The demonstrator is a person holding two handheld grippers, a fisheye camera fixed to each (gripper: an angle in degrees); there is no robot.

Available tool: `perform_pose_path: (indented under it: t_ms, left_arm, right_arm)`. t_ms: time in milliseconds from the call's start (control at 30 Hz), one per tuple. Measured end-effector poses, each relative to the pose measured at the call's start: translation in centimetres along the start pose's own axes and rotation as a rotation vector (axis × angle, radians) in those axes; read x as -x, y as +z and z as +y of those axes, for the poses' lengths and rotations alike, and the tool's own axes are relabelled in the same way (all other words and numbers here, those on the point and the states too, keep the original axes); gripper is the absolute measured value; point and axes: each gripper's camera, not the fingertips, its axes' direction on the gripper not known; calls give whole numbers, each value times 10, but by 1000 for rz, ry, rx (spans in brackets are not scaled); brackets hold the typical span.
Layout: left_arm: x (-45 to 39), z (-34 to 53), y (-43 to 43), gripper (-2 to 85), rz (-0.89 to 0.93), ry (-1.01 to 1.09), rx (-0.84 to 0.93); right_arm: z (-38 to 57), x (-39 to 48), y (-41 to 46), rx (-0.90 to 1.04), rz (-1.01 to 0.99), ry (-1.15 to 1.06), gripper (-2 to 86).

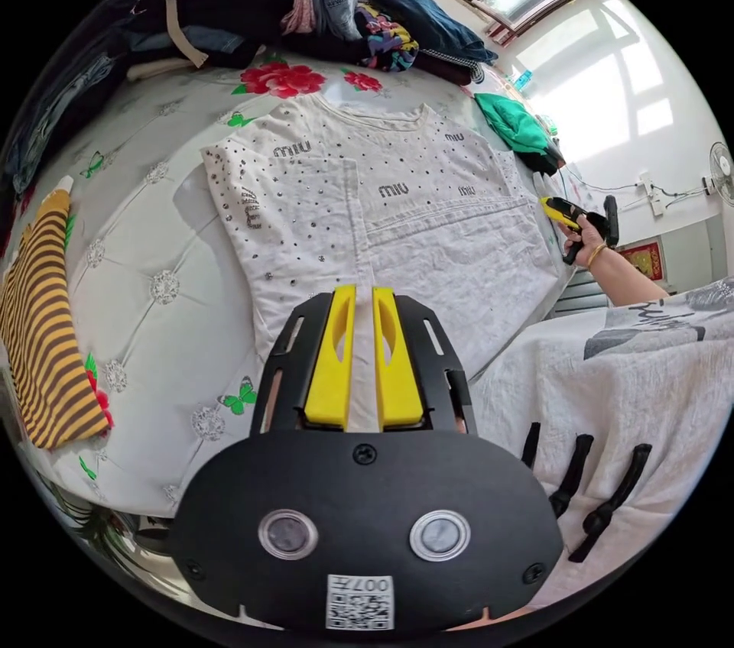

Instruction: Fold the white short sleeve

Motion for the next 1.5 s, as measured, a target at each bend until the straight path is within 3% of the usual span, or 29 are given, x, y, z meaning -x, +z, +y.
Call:
perform_pose_path:
  t_ms: [200, 300, 467, 633, 867, 967, 1033, 1133, 1333, 1400, 1500]
  left_arm:
    - [-10, -33, 28, 35, 12, -17, 20]
    - [-11, -43, 42, 28, 24, -25, 32]
    - [-9, -55, 65, 22, 22, -10, 74]
    - [-5, -70, 80, 17, 32, 22, 83]
    - [9, -70, 79, 7, 23, 23, 64]
    - [22, -62, 73, -2, 11, -12, 44]
    - [31, -55, 69, -7, 12, -39, 21]
    - [40, -48, 69, -9, 21, -65, 10]
    - [49, -39, 70, -10, 33, -89, -10]
    - [51, -36, 70, -10, 28, -86, -6]
    - [55, -31, 69, -9, 20, -85, -4]
  right_arm:
    - [-11, -4, 0, -9, -52, -38, 2]
    - [5, -24, -39, -157, -123, -6, -1]
    - [43, -33, -48, -148, -19, -42, 4]
    - [43, -58, -18, -44, -252, 144, 17]
    - [36, -32, -10, -9, -221, 55, 3]
    - [42, 20, -48, -160, -267, -152, 0]
    - [62, 99, -66, -148, -235, -505, 0]
    - [120, 182, -52, -79, -208, -864, 1]
    - [209, 246, 55, 319, -201, -1019, 15]
    - [222, 258, 67, 392, -233, -1038, 19]
    - [230, 271, 61, 323, -246, -1072, 25]
